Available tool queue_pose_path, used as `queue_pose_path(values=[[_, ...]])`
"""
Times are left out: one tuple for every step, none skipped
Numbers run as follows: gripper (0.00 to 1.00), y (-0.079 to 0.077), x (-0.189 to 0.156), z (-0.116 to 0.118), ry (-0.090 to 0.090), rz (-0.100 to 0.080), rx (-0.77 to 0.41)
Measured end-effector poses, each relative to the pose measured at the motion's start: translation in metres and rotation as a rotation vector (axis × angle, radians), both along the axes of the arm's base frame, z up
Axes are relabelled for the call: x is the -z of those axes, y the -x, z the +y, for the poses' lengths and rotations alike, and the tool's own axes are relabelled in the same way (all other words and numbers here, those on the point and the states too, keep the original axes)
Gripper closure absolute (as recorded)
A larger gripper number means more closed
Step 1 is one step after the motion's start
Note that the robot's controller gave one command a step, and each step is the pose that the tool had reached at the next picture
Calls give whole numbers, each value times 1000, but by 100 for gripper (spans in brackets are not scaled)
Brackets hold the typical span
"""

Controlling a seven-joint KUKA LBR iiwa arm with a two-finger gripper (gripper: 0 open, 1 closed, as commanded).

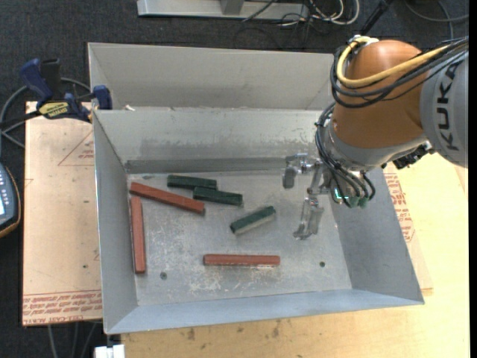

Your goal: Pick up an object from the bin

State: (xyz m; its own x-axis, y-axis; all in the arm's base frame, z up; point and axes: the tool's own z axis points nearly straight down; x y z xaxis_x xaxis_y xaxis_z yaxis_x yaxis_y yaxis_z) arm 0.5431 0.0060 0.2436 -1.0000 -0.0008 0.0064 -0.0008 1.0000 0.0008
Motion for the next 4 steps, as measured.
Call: queue_pose_path(values=[[0,-34,168,22,-1,-3,-121],[100,-35,164,22,-1,-8,-120],[100,-30,45,48,-1,-18,-201],[100,-90,8,-16,4,-19,-165]])
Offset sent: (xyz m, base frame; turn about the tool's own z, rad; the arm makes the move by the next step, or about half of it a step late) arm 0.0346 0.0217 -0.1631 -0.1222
